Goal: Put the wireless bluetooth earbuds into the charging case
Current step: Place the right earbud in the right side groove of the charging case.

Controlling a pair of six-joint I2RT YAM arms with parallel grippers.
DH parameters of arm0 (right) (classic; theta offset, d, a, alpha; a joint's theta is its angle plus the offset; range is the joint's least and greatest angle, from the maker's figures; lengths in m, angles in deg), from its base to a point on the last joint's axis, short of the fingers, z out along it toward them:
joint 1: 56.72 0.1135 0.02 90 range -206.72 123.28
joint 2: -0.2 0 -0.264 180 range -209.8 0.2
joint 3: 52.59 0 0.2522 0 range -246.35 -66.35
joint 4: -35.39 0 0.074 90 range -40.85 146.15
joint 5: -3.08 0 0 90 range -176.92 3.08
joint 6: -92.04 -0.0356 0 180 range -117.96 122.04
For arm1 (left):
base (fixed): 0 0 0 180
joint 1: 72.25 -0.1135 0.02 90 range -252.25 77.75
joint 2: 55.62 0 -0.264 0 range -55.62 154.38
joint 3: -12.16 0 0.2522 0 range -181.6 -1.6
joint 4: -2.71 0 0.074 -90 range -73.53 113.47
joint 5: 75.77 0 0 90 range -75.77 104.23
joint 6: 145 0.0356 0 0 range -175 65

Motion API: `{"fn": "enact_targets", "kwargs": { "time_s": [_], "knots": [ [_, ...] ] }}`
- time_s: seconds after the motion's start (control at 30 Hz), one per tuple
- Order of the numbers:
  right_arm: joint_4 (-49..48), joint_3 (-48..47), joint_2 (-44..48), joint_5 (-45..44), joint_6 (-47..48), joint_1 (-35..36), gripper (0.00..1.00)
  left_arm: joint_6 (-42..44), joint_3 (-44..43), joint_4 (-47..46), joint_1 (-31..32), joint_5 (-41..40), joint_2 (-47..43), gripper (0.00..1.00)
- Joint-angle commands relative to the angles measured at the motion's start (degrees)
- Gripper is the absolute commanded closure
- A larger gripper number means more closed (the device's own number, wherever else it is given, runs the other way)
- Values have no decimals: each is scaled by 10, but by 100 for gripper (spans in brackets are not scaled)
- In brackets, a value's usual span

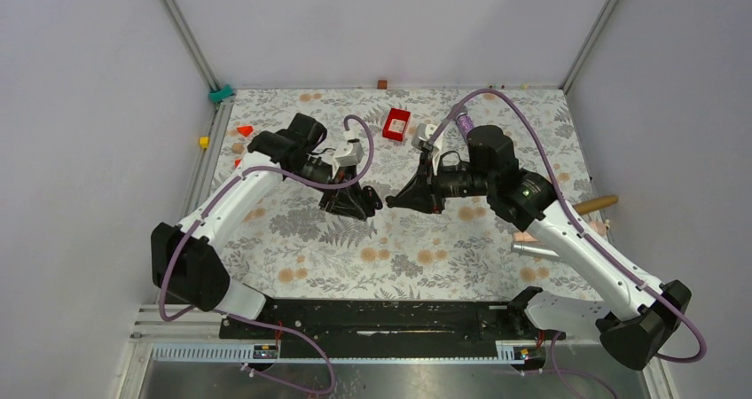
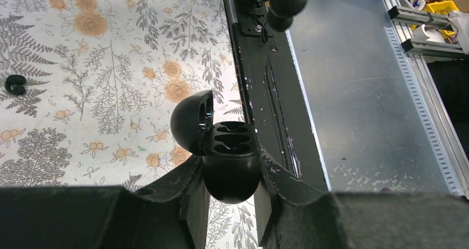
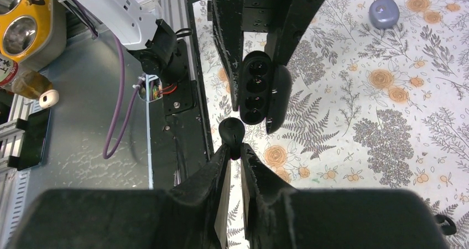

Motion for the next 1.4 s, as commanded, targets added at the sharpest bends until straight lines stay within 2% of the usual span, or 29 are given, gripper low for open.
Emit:
{"fn": "enact_targets", "kwargs": {
  "time_s": [0.0, 0.6, 1.37],
  "knots": [
    [-26, 0, -5, -14, -1, 12, 81, -42, 7, -58, 3, -6, -30, 100],
    [-27, 4, -32, -70, 20, 31, 82, -61, 19, -77, 10, -7, -26, 100],
    [-22, -2, -58, -89, 24, 56, 82, -62, 18, -77, 20, -17, -19, 100]
  ]
}}
